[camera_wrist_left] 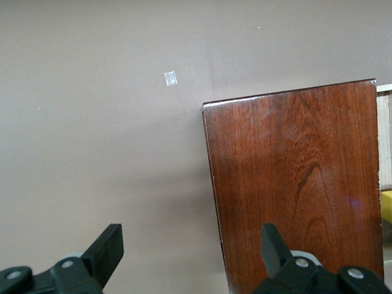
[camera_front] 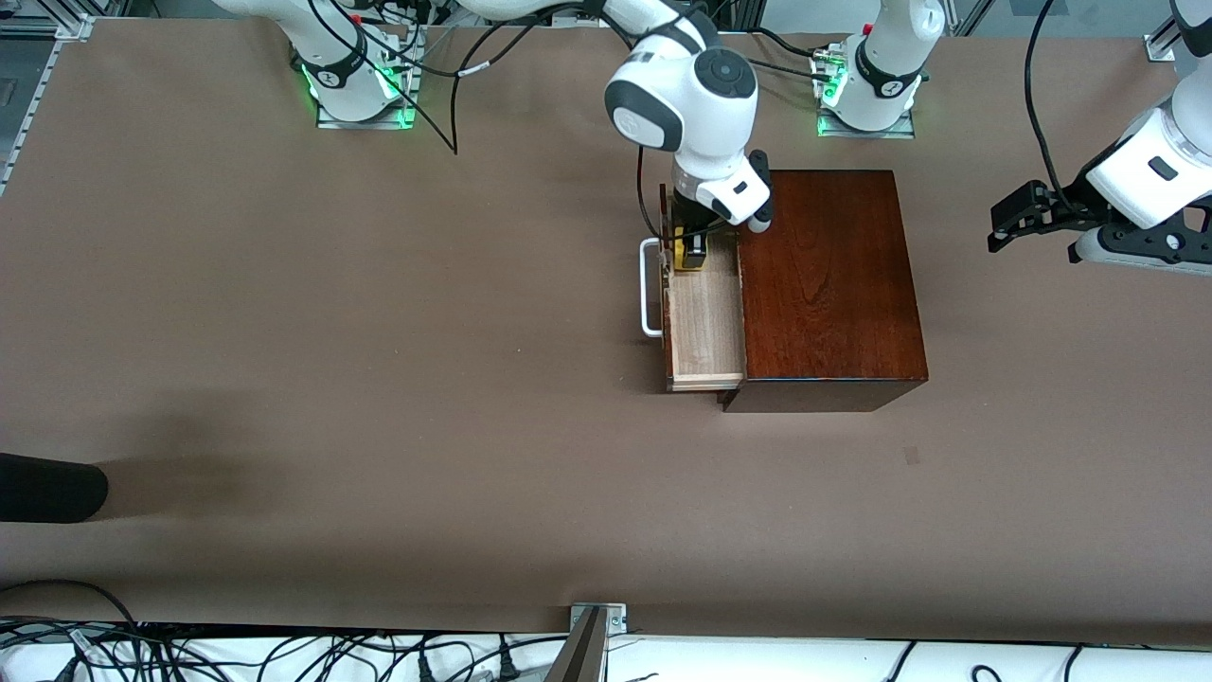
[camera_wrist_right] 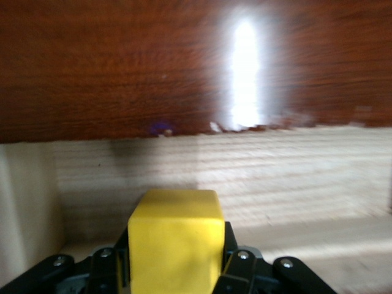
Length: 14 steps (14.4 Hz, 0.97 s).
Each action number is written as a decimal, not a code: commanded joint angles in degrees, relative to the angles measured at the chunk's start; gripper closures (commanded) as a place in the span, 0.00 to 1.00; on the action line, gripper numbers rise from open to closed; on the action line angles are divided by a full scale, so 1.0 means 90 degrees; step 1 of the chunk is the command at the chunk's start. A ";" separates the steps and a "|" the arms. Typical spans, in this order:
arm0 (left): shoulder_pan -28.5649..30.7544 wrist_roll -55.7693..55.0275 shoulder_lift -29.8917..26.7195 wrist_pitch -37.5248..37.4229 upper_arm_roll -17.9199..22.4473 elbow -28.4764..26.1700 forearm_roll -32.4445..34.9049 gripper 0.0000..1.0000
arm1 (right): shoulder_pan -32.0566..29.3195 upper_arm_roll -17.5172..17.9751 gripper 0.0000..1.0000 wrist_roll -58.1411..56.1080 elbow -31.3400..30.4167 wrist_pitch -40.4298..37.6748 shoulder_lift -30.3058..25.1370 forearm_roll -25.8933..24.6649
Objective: Open drawer, take yellow block, close drawer
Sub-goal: 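Lower the right gripper into the drawer and grasp the yellow cube, then lift the yellow cube out with the right gripper while the left gripper returns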
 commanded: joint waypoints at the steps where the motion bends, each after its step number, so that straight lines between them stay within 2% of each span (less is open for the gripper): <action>1: 0.0005 -0.0050 0.0011 -0.0180 -0.0024 0.0186 0.0025 0.00 | -0.0196 0.0008 1.00 0.0051 0.0286 -0.0645 -0.0536 0.0406; 3: -0.0005 -0.0050 0.0022 -0.0180 -0.0024 0.0196 0.0025 0.00 | -0.0362 -0.0031 1.00 0.0332 0.0286 -0.0685 -0.0936 0.0641; 7: -0.0044 -0.0011 0.0031 -0.0374 -0.0034 0.0196 0.0006 0.00 | -0.1074 -0.0002 1.00 0.0676 0.0276 -0.0733 -0.1367 0.0807; 12: -0.0239 0.0028 0.0061 -0.0883 -0.0257 0.0411 -0.0266 0.00 | -0.2362 -0.0197 1.00 0.0657 0.0218 -0.0997 -0.1661 0.1704; 14: -0.0317 0.0038 0.0255 -0.0884 -0.0376 0.0421 -0.0501 0.00 | -0.2957 -0.0266 1.00 0.0666 -0.0559 -0.0978 -0.2166 0.2085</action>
